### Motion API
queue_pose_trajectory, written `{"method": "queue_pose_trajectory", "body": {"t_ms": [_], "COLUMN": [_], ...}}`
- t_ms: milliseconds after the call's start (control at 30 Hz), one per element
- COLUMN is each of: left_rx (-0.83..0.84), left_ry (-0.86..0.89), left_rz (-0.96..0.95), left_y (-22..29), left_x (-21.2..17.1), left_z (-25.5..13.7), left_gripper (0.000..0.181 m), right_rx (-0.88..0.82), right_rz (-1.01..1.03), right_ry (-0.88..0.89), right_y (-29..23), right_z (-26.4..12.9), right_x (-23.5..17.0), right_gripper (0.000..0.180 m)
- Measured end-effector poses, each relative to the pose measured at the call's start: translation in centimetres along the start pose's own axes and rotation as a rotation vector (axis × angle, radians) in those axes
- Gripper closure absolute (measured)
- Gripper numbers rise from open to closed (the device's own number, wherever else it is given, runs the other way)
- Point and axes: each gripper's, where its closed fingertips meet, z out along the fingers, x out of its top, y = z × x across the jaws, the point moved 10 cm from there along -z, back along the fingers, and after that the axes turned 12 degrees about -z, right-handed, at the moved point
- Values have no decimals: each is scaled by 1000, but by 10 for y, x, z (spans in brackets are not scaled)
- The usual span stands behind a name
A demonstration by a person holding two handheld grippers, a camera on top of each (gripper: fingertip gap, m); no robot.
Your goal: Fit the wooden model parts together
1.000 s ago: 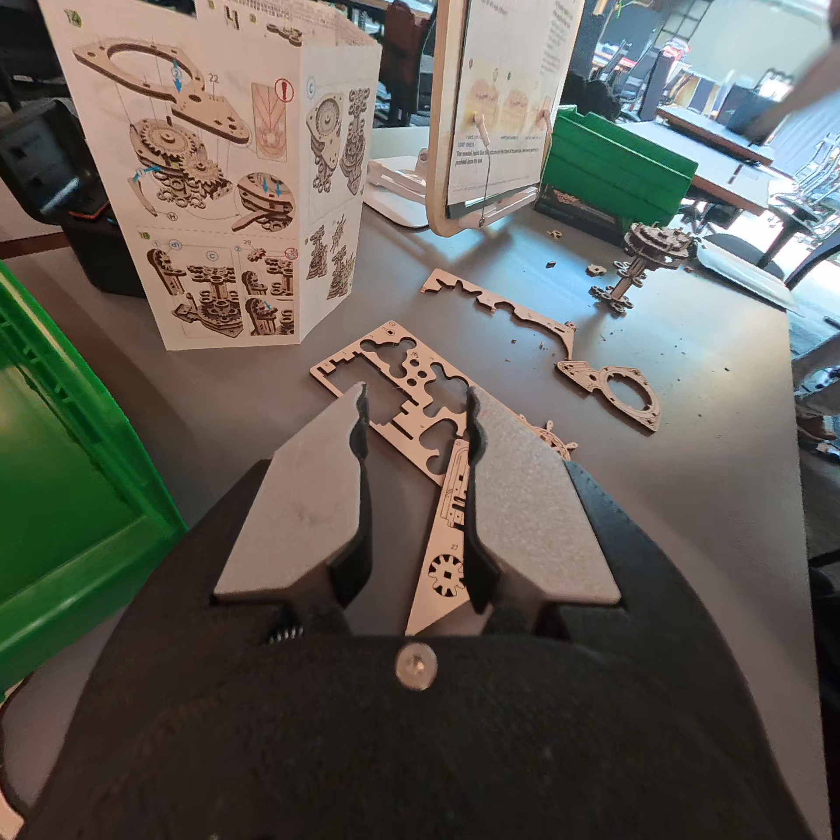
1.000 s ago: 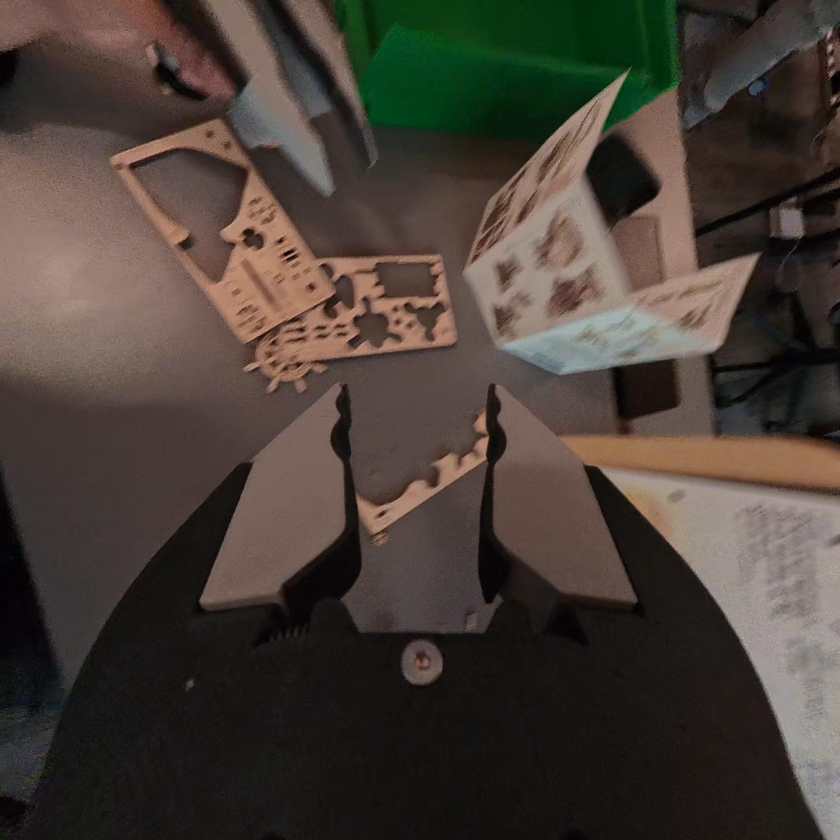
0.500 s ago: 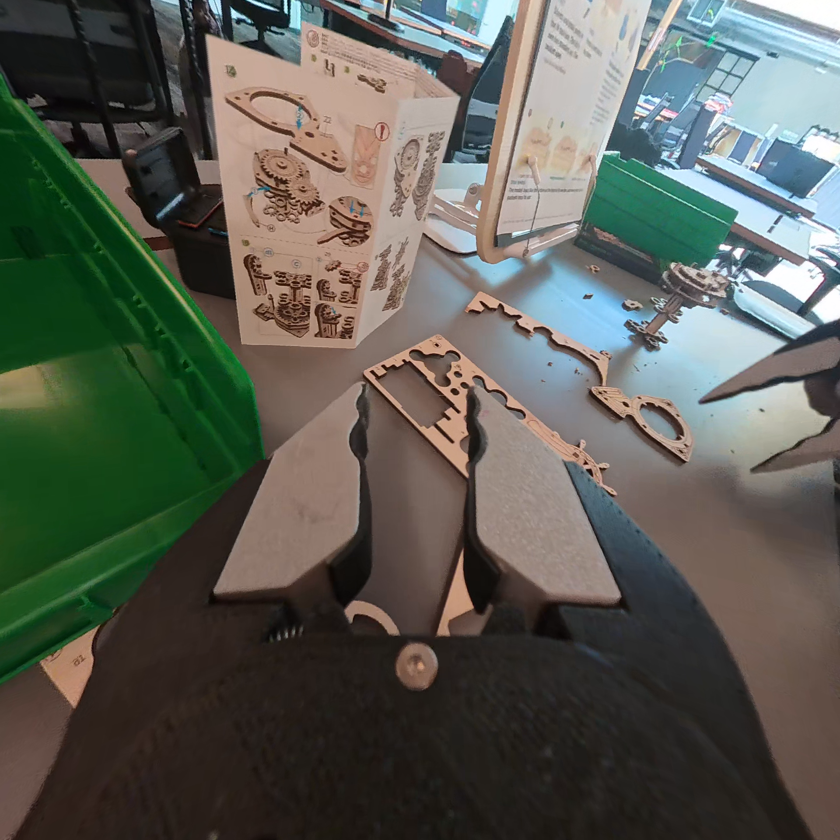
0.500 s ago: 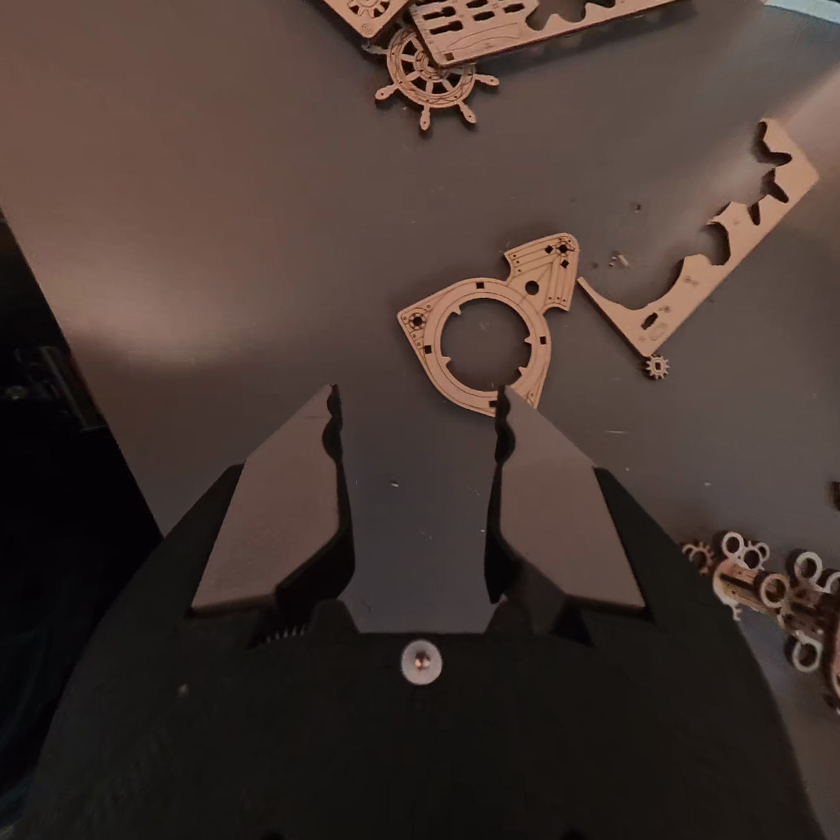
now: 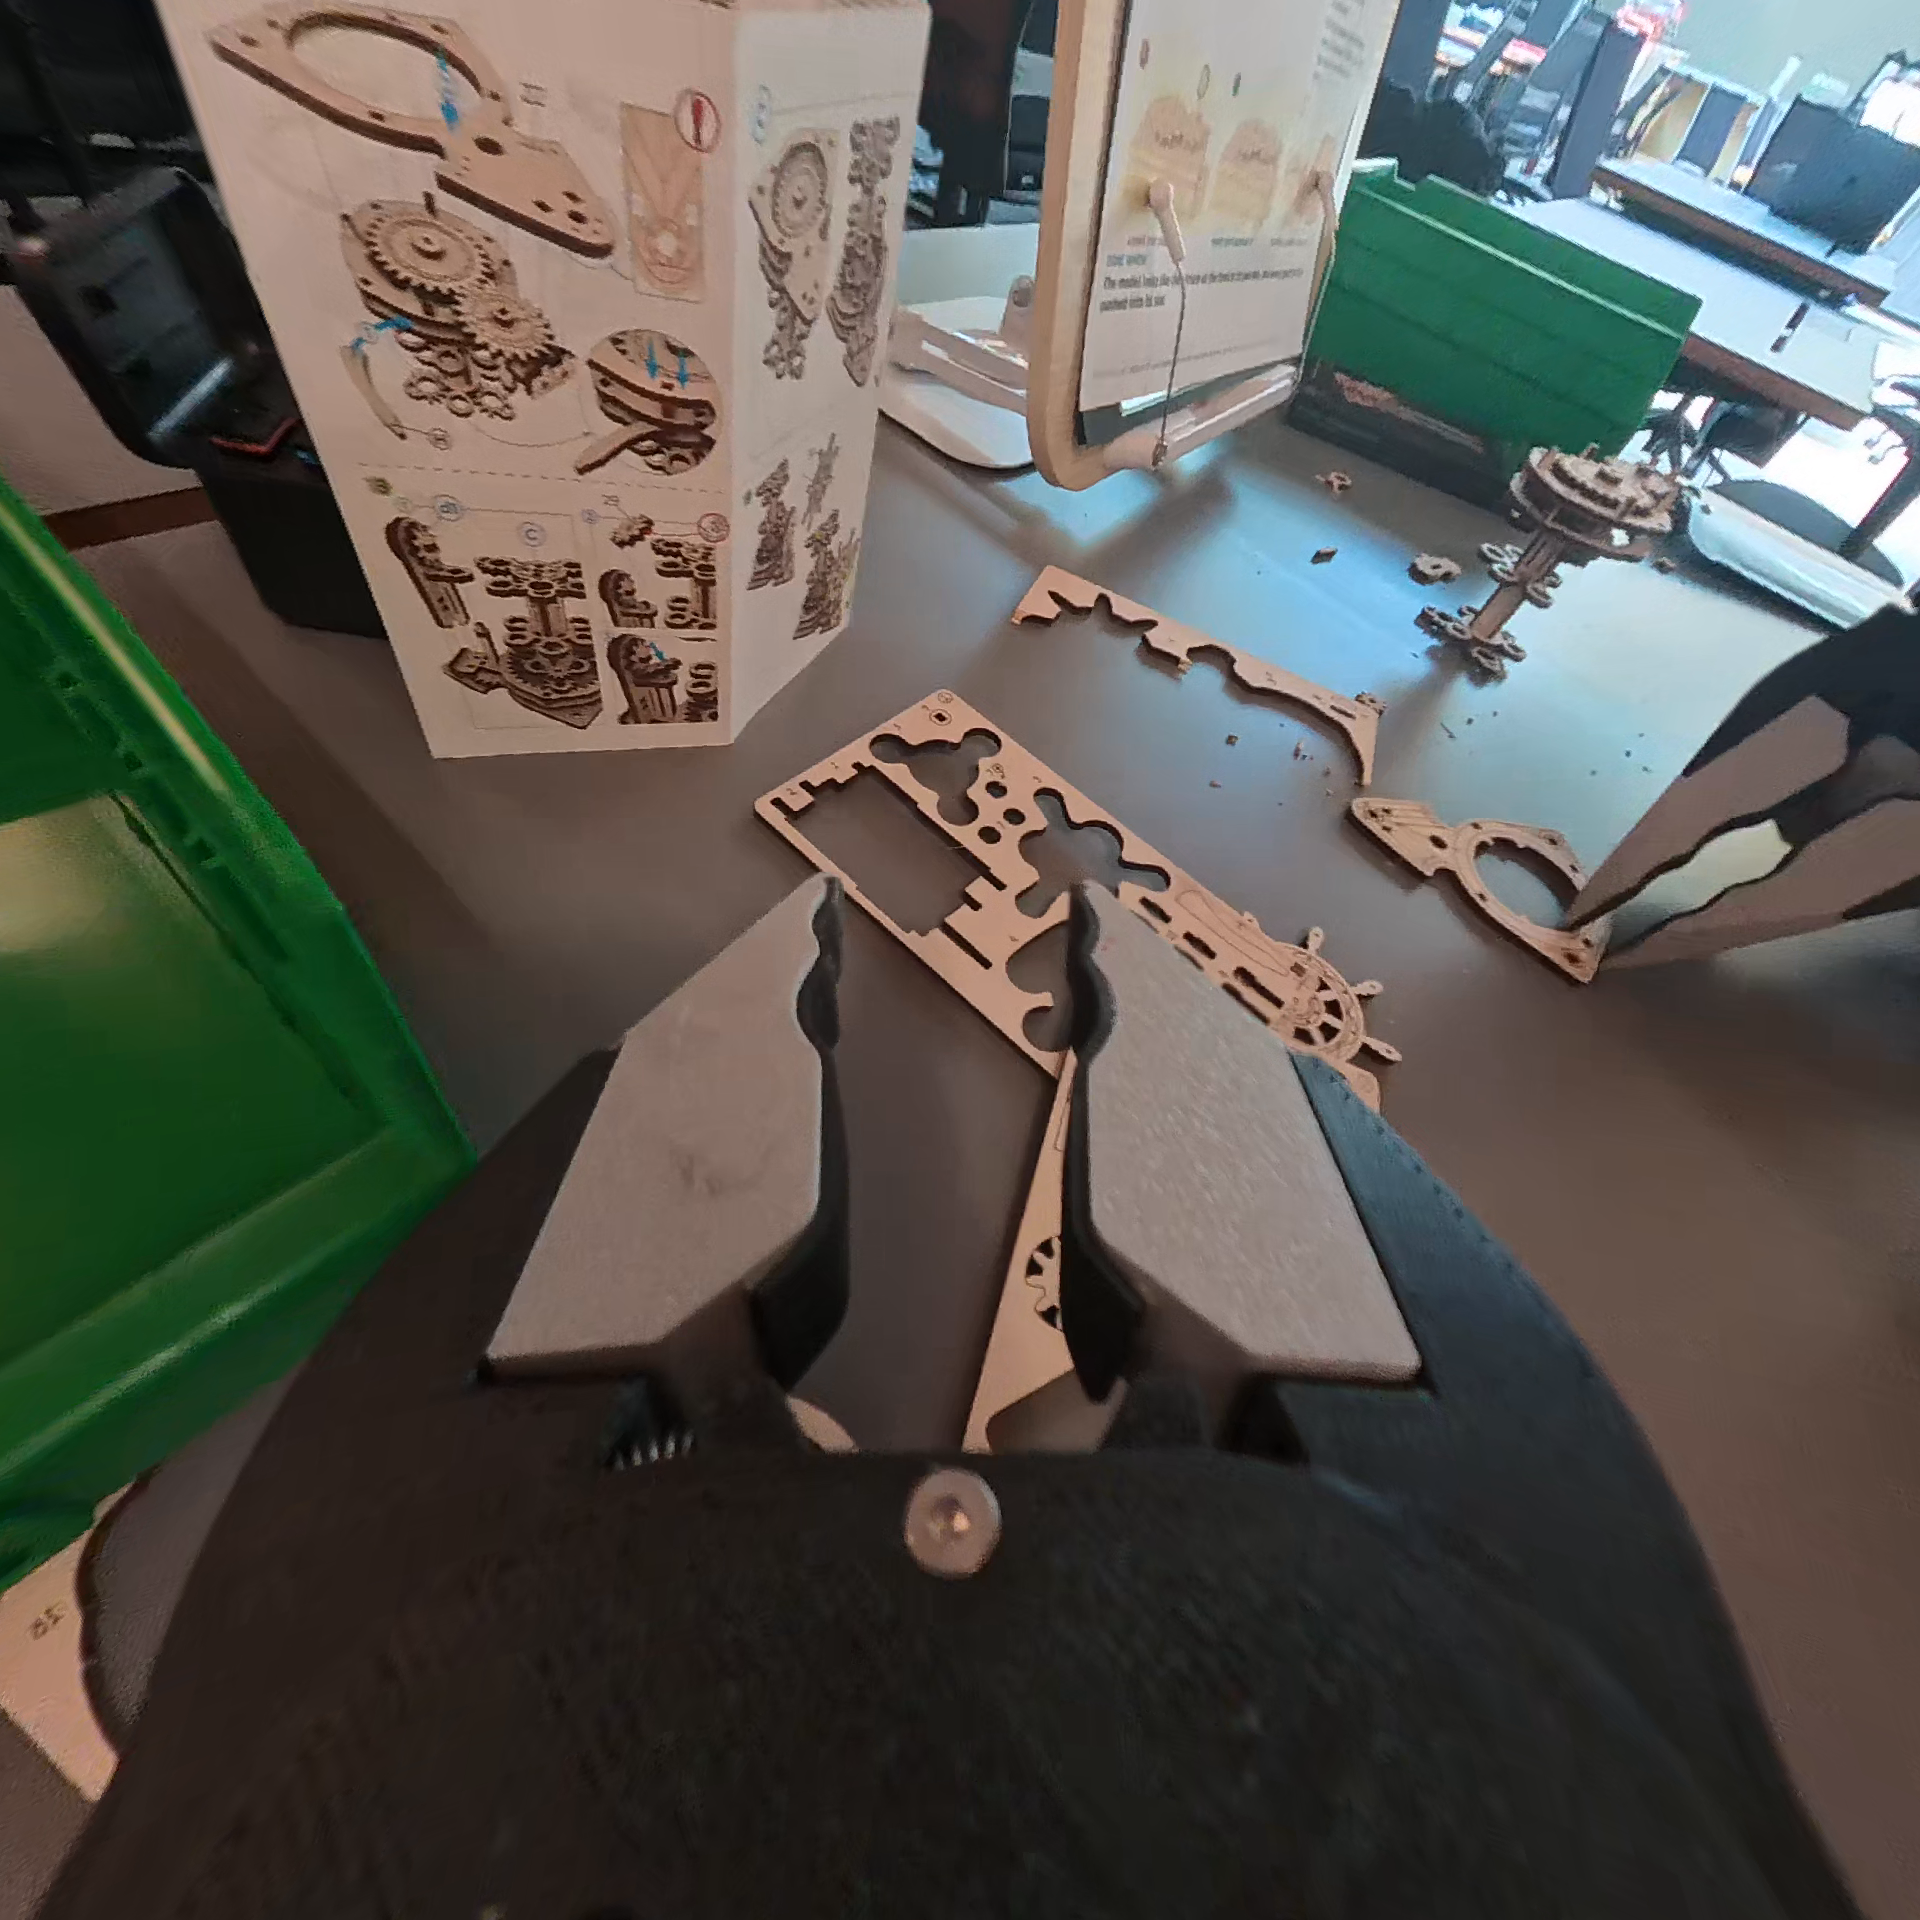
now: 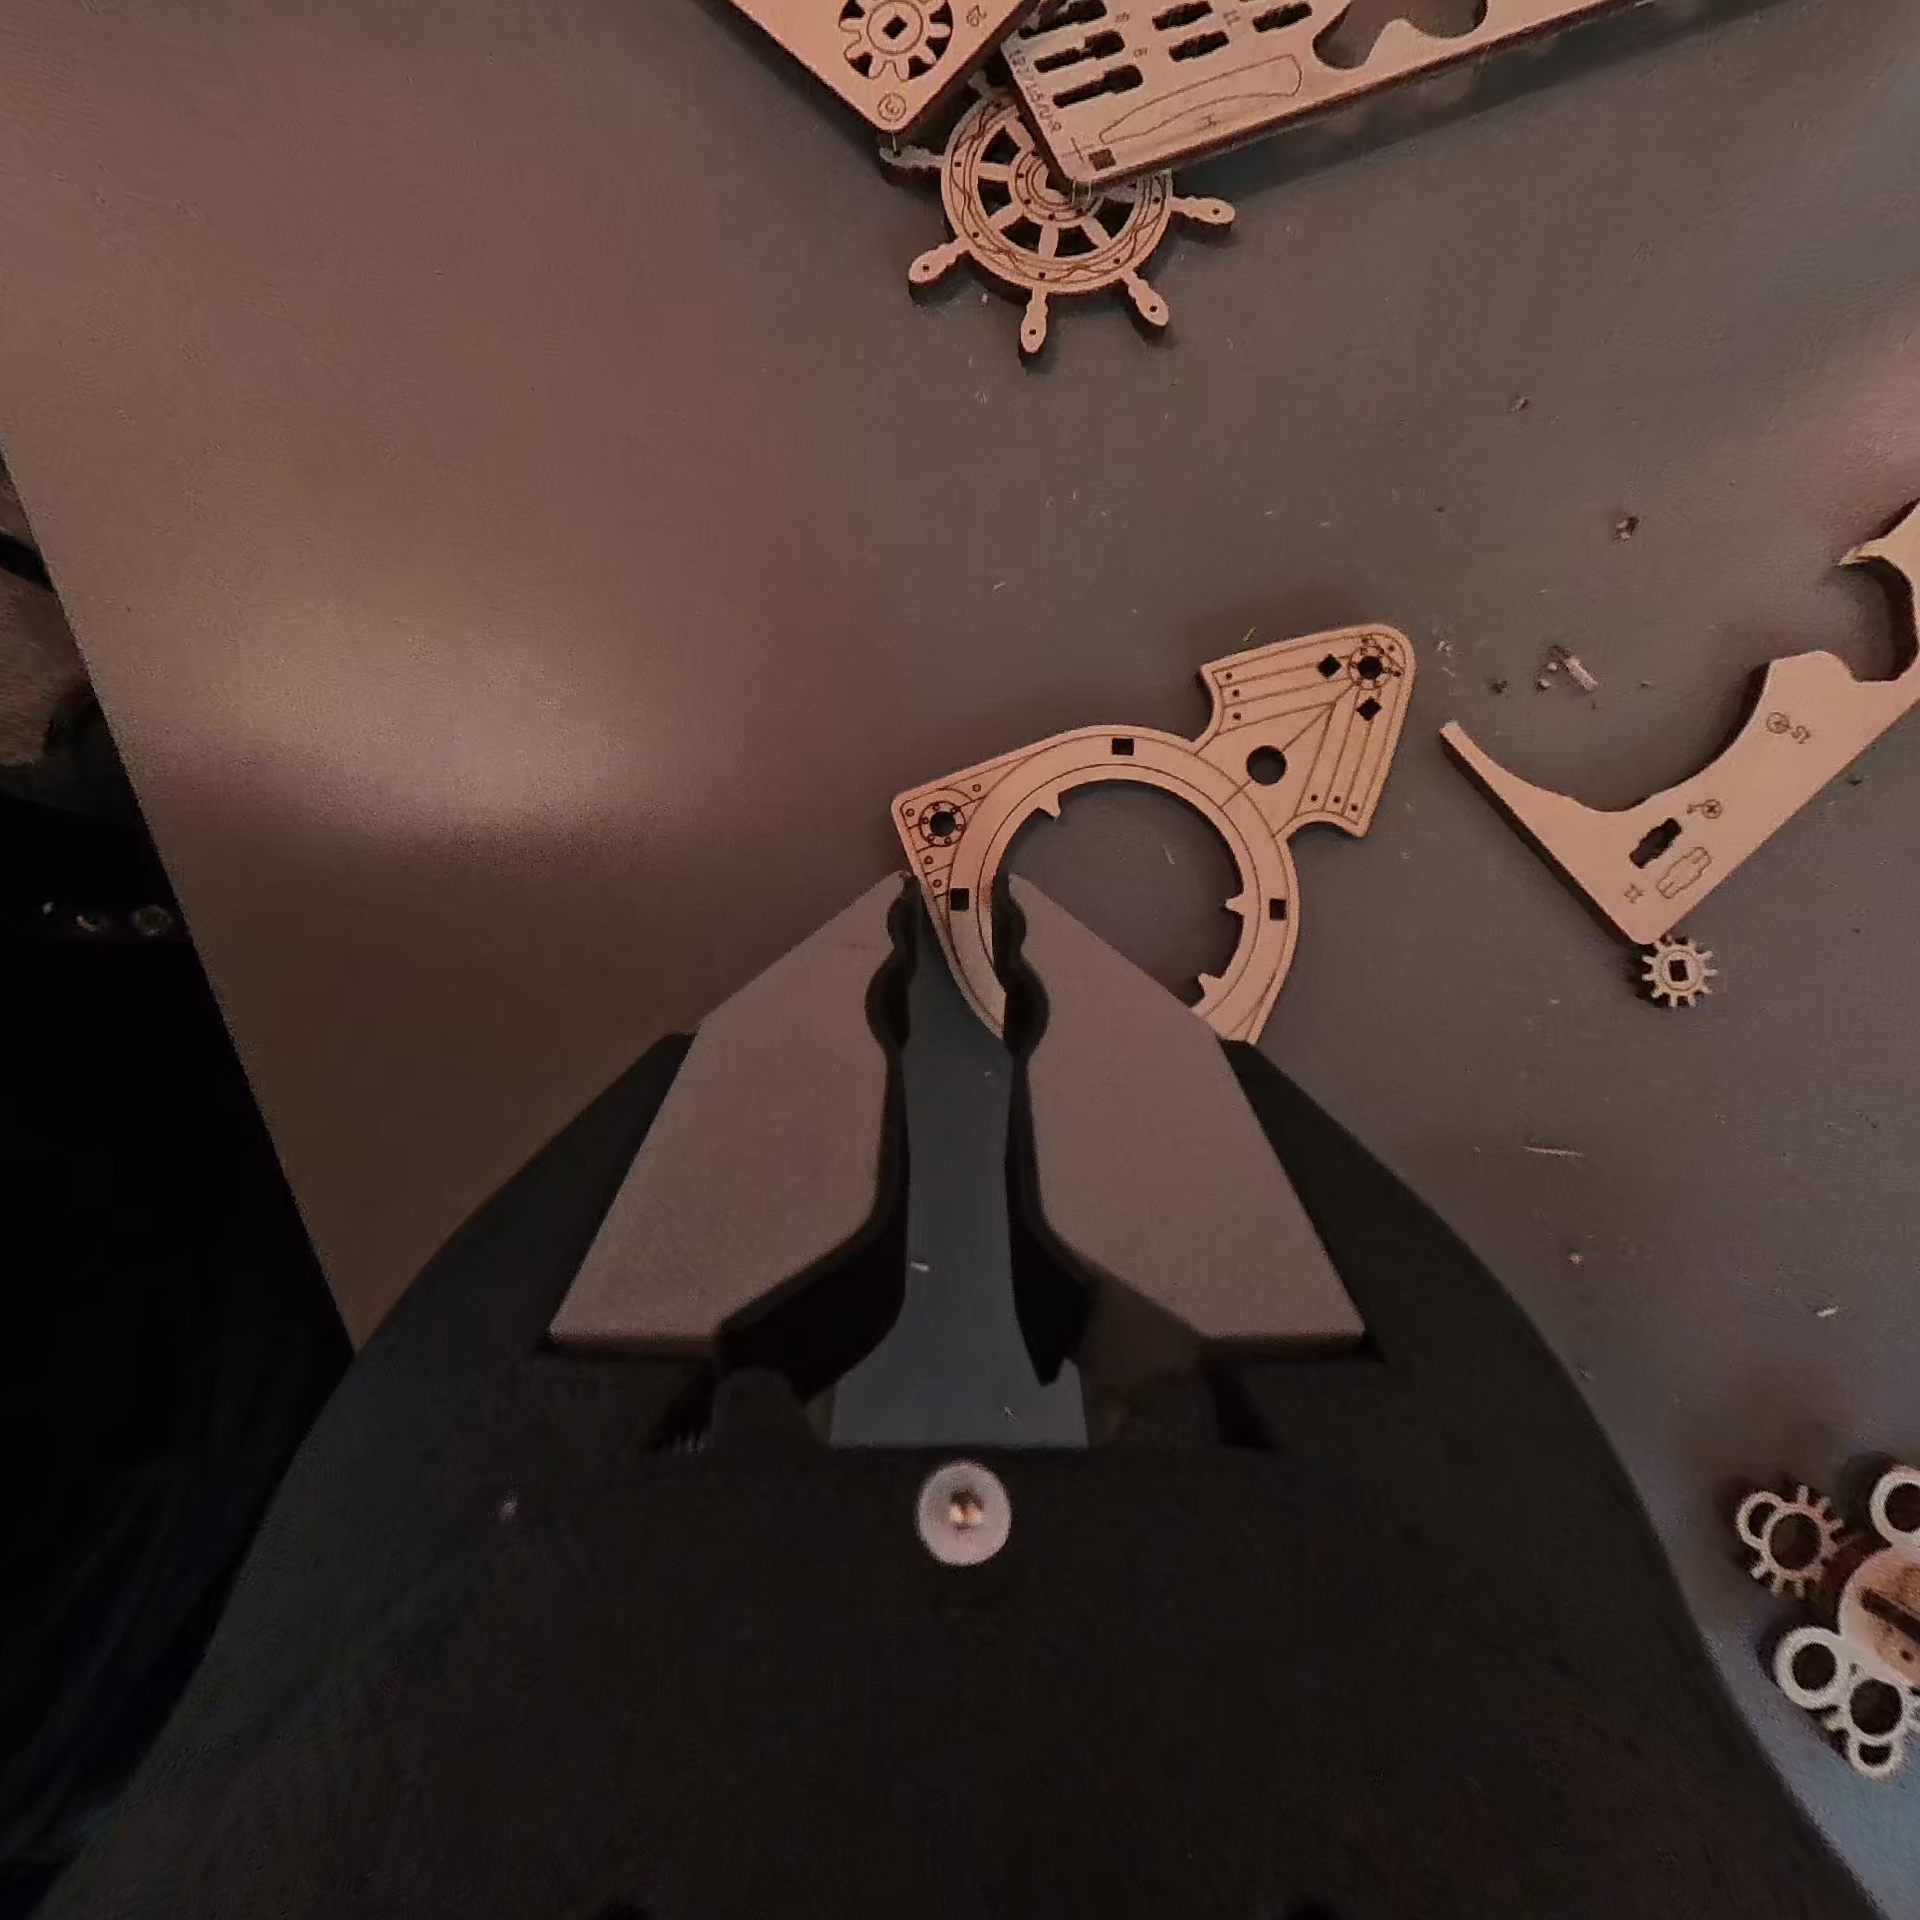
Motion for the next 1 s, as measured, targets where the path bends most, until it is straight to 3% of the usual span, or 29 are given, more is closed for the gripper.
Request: {"method": "queue_pose_trajectory", "body": {"t_ms": [100, 267, 433, 567, 767, 1000], "left_rx": [-5, -69, -240, -391, -563, -745], "left_ry": [-30, -27, -114, -222, -297, -265], "left_rz": [6, 12, 34, 10, -24, -139], "left_y": [2, 10, 29, 44, 66, 81], "left_x": [-2, 0, -7, -18, -29, -27], "left_z": [4, 1, 10, 23, 35, 37], "left_gripper": [140, 142, 143, 139, 127, 117], "right_rx": [-26, 35, 63, 23, -90, -250], "right_rz": [-23, -15, -45, -139, -287, -476], "right_ry": [-6, 168, 357, 402, 367, 264], "right_y": [3, 3, 2, -4, -15, -42], "right_z": [-5, -27, -45, -48, -37, -11], "right_x": [1, 17, 39, 51, 64, 77], "right_gripper": [170, 170, 170, 170, 170, 171]}}
